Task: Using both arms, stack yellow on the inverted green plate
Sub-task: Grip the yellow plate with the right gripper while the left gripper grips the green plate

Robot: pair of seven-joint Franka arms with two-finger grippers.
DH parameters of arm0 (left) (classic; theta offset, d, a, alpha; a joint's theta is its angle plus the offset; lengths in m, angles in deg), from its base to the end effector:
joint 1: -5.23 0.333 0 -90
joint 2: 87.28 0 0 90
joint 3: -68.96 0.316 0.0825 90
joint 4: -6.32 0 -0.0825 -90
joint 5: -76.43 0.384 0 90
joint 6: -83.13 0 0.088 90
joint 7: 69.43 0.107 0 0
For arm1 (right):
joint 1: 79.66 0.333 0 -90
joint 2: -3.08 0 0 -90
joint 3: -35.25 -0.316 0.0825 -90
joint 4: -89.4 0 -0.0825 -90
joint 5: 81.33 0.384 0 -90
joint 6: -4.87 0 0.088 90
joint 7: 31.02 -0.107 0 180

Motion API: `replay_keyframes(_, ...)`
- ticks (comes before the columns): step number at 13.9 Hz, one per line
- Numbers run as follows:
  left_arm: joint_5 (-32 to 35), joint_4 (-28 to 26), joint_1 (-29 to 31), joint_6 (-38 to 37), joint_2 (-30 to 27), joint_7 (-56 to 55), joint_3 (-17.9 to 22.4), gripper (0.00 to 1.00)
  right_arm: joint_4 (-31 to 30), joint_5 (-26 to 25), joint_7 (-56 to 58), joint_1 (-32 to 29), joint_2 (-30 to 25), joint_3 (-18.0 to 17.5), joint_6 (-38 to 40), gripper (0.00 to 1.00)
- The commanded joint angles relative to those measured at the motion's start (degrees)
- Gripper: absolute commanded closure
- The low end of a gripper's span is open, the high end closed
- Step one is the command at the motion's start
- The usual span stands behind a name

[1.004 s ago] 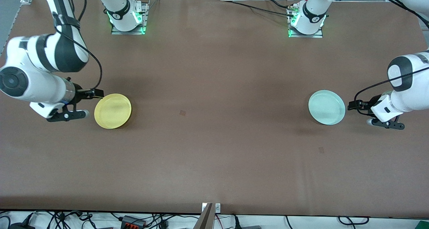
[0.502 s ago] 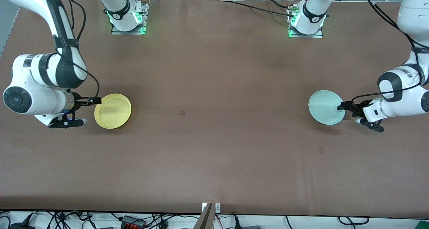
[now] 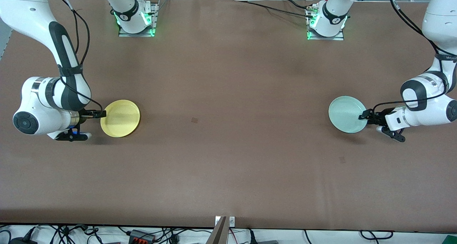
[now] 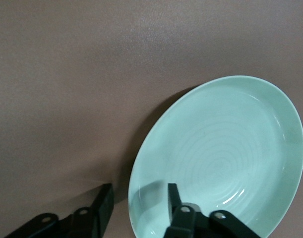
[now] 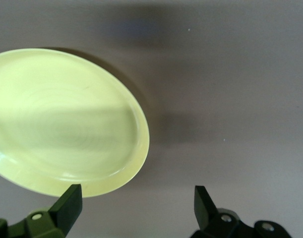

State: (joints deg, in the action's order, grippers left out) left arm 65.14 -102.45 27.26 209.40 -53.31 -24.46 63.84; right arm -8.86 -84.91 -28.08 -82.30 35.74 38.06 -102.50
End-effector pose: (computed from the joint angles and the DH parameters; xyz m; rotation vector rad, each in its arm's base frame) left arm 0.5740 0.1684 0.1678 2.7805 -0.4799 -0.2091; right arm 0.6192 -0.0617 0.2327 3.0231 -0.0158 -0.6372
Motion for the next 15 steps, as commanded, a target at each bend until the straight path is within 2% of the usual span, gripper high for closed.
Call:
replay_keyframes(1,-1.72,1.45,1.61,-0.50,1.88,2.59,-0.76,0.96,0.52,0.33,1.02,-1.23,1.87,-0.87,-1.69,0.00)
replay_keyframes(4,-2.86,1.80,1.09,-0.50,1.10,2.15,-1.11,0.99,0.52,0.42,1.02,-1.41,3.63,-0.87,-2.93,0.00)
replay_keyframes(7,-2.43,5.13,0.39,-3.65,-2.06,0.49,-2.78,0.99,0.52,0.42,1.02,-1.67,5.30,-0.87,-3.19,0.00)
replay_keyframes(9,-1.03,8.03,-3.38,-6.73,-3.91,-2.67,-2.52,0.99,0.44,0.42,1.10,-2.02,6.18,-0.87,-3.19,0.00)
replay_keyframes(10,1.94,9.69,-4.79,-7.43,-4.79,-4.95,-2.61,0.99,0.43,0.42,1.11,-2.02,6.36,-0.87,-3.02,0.05)
replay_keyframes(12,9.32,12.86,-8.56,-9.98,-6.20,-11.70,-2.79,0.99,0.35,0.42,1.11,-2.02,6.45,-0.87,-2.58,0.26)
replay_keyframes(15,18.20,18.13,-14.97,-16.56,-6.64,-23.48,-2.78,0.99,0.35,0.42,1.19,-2.02,6.45,-0.87,-2.32,0.48)
